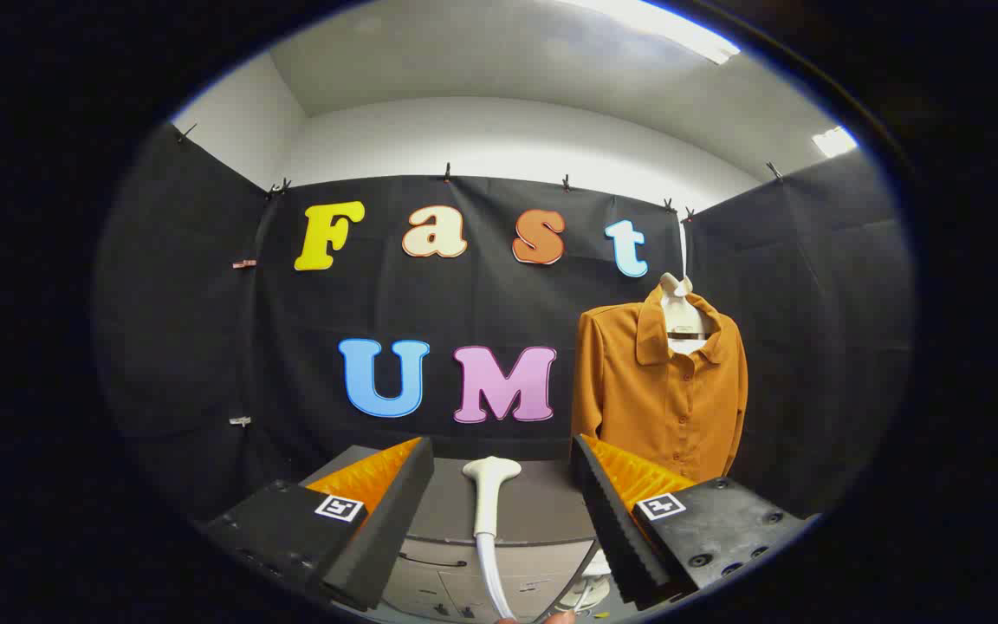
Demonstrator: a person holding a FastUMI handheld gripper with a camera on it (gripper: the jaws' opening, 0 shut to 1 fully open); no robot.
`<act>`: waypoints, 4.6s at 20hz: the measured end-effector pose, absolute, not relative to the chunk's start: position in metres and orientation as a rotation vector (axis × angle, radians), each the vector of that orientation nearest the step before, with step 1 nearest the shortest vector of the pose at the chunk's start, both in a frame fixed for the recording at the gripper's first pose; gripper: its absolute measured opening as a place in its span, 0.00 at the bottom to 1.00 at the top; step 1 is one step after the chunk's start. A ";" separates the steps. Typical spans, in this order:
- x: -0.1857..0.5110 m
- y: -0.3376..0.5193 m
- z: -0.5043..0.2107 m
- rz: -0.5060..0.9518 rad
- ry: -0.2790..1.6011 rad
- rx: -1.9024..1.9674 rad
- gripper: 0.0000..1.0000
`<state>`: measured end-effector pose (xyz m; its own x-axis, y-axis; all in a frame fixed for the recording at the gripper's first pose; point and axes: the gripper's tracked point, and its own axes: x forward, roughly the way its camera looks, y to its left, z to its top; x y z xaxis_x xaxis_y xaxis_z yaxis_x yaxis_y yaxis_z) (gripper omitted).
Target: Iron the clothes twice with a garment steamer, once on the left side and once on the right side.
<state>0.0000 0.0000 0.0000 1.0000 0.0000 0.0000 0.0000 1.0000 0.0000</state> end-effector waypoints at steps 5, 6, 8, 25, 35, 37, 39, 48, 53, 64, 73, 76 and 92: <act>-0.001 -0.015 0.008 -0.029 -0.013 -0.016 0.98; -0.001 -0.016 0.008 -0.032 -0.012 -0.015 0.98; -0.002 -0.018 0.007 -0.041 -0.008 -0.018 0.98; -0.010 -0.005 0.008 -0.033 0.003 -0.024 0.98; 0.056 0.000 -0.092 -0.027 0.342 -0.039 0.99; 0.075 0.006 -0.120 -0.010 0.434 -0.003 0.99; 0.093 0.007 -0.150 -0.014 0.523 0.037 0.99; 0.153 0.016 -0.251 -0.021 0.779 0.019 1.00; 0.167 0.013 -0.289 -0.043 0.853 0.017 0.87; 0.168 0.017 -0.266 0.014 0.686 0.037 0.27; 0.113 0.005 -0.142 0.004 0.289 0.073 0.27; 0.087 -0.009 -0.104 -0.009 0.161 0.075 0.27; 0.051 -0.142 -0.043 -0.064 -0.073 0.042 0.27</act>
<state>0.0506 -0.1423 -0.0434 0.9953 -0.0650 0.0718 0.0619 0.9971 0.0439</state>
